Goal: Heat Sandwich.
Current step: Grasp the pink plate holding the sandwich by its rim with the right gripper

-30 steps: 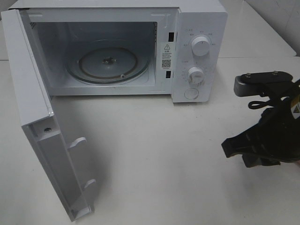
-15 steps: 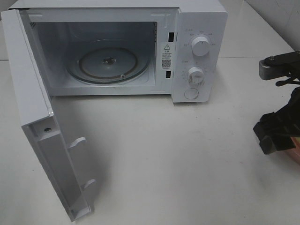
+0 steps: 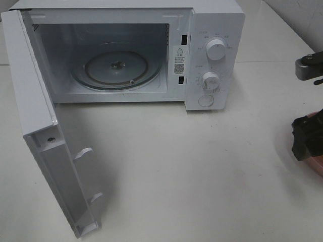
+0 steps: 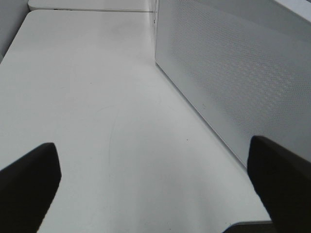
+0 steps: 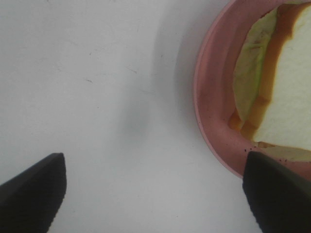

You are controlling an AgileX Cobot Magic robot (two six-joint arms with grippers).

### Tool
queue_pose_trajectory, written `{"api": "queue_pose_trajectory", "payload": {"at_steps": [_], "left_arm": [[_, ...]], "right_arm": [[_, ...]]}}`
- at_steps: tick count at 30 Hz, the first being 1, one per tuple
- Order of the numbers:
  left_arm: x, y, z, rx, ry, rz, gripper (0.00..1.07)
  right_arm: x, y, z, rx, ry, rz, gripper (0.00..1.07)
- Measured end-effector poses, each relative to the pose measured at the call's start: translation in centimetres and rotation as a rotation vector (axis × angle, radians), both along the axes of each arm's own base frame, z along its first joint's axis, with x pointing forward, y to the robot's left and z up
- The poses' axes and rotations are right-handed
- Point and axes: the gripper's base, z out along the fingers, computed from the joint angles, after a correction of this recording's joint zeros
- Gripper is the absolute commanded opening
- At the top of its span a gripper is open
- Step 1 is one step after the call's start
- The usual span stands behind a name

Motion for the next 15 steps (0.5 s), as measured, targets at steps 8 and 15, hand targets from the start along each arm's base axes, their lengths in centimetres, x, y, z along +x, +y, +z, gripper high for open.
{"api": "queue_pose_trajectory", "payload": {"at_steps": [8, 15], "left_arm": [[0.0, 0.0, 0.0, 0.0, 0.0, 0.0, 1.0], [0.0, 0.0, 0.0, 0.0, 0.0, 0.0, 1.0]], "right_arm": [[1.5, -0.7, -1.0, 0.005, 0.044, -0.048, 0.91], [3.8, -0.7, -2.3, 0.005, 0.087, -0.071, 0.9]]}}
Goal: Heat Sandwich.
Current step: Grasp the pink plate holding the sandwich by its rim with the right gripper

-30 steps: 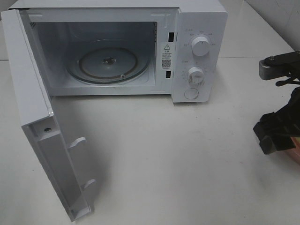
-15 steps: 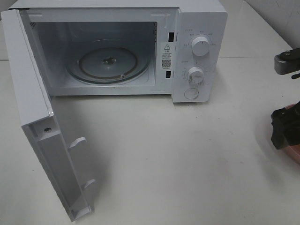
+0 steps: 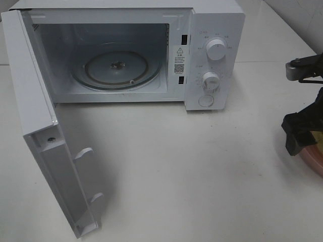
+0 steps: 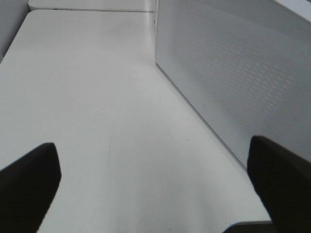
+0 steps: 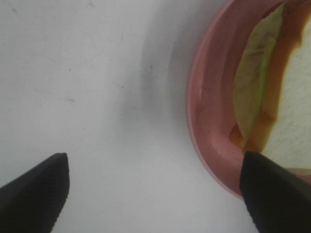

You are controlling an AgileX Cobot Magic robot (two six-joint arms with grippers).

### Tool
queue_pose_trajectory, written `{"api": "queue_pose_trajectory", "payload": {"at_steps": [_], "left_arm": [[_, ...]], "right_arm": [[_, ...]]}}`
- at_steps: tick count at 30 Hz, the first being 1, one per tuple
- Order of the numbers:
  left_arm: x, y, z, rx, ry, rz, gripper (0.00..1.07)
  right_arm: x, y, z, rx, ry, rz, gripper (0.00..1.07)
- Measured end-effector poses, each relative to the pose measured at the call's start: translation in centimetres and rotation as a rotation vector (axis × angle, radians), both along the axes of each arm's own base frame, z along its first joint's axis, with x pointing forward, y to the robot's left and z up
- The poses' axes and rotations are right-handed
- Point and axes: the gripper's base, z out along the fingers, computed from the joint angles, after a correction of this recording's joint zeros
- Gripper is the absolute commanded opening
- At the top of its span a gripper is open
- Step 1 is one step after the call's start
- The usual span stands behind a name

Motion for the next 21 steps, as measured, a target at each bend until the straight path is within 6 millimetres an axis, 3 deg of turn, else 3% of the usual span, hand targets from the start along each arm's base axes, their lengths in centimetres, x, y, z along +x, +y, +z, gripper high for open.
{"api": "queue_pose_trajectory", "payload": {"at_steps": [12, 21], "left_arm": [[0.0, 0.0, 0.0, 0.0, 0.0, 0.0, 1.0], [0.0, 0.0, 0.0, 0.0, 0.0, 0.0, 1.0]], "right_arm": [[3.6, -0.3, -2.4, -0.007, 0.056, -0.02, 0.89], [4.4, -0.6, -4.3, -0.005, 0.091, -0.033, 0.88]]}}
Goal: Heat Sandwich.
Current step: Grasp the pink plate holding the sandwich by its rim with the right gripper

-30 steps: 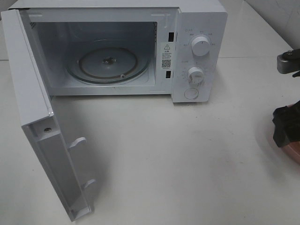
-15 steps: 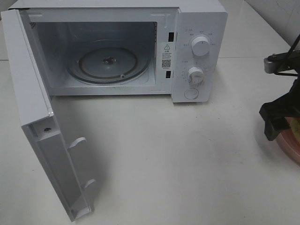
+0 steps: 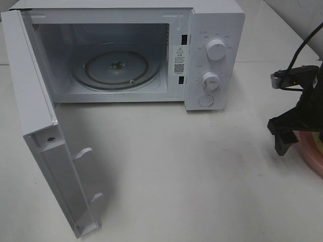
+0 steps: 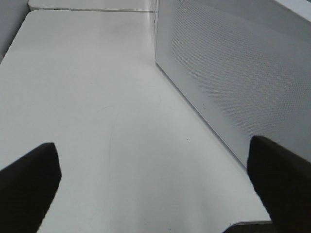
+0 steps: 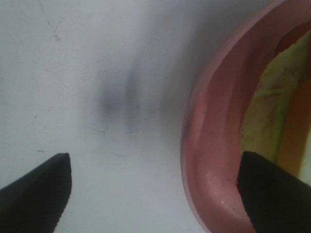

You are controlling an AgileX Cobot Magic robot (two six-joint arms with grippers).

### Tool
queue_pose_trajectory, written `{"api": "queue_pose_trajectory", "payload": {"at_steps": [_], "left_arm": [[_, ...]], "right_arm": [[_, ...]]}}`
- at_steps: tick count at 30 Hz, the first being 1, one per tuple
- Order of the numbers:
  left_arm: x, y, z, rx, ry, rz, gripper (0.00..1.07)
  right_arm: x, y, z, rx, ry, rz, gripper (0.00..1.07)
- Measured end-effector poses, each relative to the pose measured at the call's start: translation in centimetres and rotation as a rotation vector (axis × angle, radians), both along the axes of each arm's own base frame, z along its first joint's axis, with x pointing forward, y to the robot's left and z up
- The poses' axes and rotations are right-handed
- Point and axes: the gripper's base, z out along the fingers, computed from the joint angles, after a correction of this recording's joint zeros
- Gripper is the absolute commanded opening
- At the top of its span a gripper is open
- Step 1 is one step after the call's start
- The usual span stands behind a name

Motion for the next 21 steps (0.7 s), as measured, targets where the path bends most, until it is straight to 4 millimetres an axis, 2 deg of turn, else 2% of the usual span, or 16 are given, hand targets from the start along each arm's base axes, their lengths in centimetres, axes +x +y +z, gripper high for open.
{"api": "queue_pose_trajectory", "payload": {"at_steps": [5, 21], "left_arm": [[0.0, 0.0, 0.0, 0.0, 0.0, 0.0, 1.0], [0.0, 0.0, 0.0, 0.0, 0.0, 0.0, 1.0]], "right_arm": [[0.4, -0.8, -0.9, 0.001, 0.008, -0.027, 0.88], [1.5, -0.7, -4.1, 0.012, 0.016, -0.016, 0.86]]}}
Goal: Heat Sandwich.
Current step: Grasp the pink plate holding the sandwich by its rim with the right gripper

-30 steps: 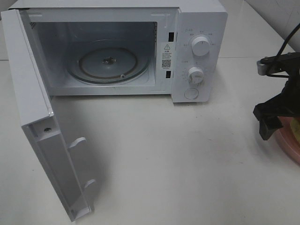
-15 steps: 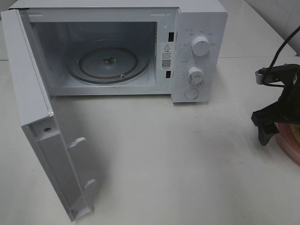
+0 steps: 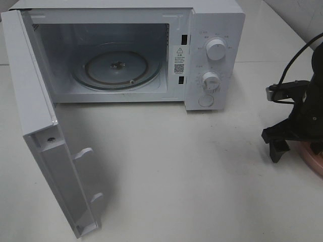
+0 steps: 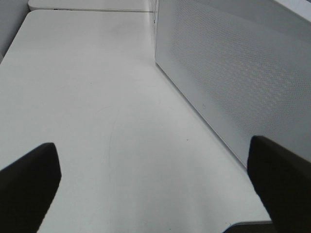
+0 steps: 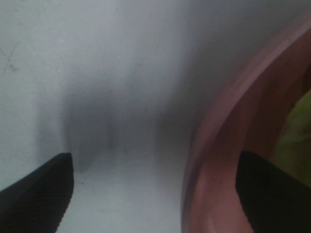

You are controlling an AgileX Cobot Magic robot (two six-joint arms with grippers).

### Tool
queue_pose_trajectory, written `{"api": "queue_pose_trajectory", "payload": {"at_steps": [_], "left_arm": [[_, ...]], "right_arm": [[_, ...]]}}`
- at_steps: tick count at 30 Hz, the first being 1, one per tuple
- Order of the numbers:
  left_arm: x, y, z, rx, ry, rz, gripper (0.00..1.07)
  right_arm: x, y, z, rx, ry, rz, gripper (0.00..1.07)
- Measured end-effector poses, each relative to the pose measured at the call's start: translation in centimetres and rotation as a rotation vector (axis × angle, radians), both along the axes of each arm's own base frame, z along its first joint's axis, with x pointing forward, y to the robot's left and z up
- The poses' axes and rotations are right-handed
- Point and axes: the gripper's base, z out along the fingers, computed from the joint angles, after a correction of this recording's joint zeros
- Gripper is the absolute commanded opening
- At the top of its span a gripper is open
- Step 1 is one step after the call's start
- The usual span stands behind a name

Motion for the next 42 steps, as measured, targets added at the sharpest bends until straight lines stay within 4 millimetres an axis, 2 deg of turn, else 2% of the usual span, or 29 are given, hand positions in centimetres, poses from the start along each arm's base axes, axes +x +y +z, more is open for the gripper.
{"api": "queue_pose_trajectory", "payload": {"at_steps": [14, 18, 19, 20, 22, 23, 24, 26, 27, 42], "left_arm": [[0.0, 0.0, 0.0, 0.0, 0.0, 0.0, 1.0], [0.0, 0.0, 0.0, 0.0, 0.0, 0.0, 1.0], [0.0, 0.0, 0.0, 0.0, 0.0, 0.0, 1.0], [0.0, 0.0, 0.0, 0.0, 0.0, 0.0, 1.0], [0.0, 0.0, 0.0, 0.0, 0.0, 0.0, 1.0], [0.0, 0.0, 0.0, 0.0, 0.0, 0.0, 1.0], [0.0, 0.0, 0.0, 0.0, 0.0, 0.0, 1.0], [0.0, 0.0, 0.0, 0.0, 0.0, 0.0, 1.0], [0.0, 0.0, 0.0, 0.0, 0.0, 0.0, 1.0], [0.0, 0.0, 0.0, 0.0, 0.0, 0.0, 1.0]], "right_arm": [[0.1, 0.0, -0.6, 0.0, 0.007, 0.003, 0.82], [0.1, -0.1, -0.6, -0.014, 0.005, 0.013, 0.68], [0.1, -0.1, -0.6, -0.014, 0.005, 0.013, 0.68], [0.2, -0.2, -0.6, -0.02, 0.003, 0.011, 0.57], [0.2, -0.3, -0.6, -0.035, -0.002, 0.0, 0.45], [0.2, -0.3, -0.6, -0.035, -0.002, 0.0, 0.45], [0.2, -0.5, -0.5, -0.055, -0.01, -0.019, 0.31], [0.3, -0.7, -0.5, -0.074, -0.02, -0.048, 0.15], [0.3, -0.9, -0.5, -0.094, -0.025, -0.073, 0.0], [0.3, -1.1, -0.4, -0.116, -0.021, -0.078, 0.0]]}}
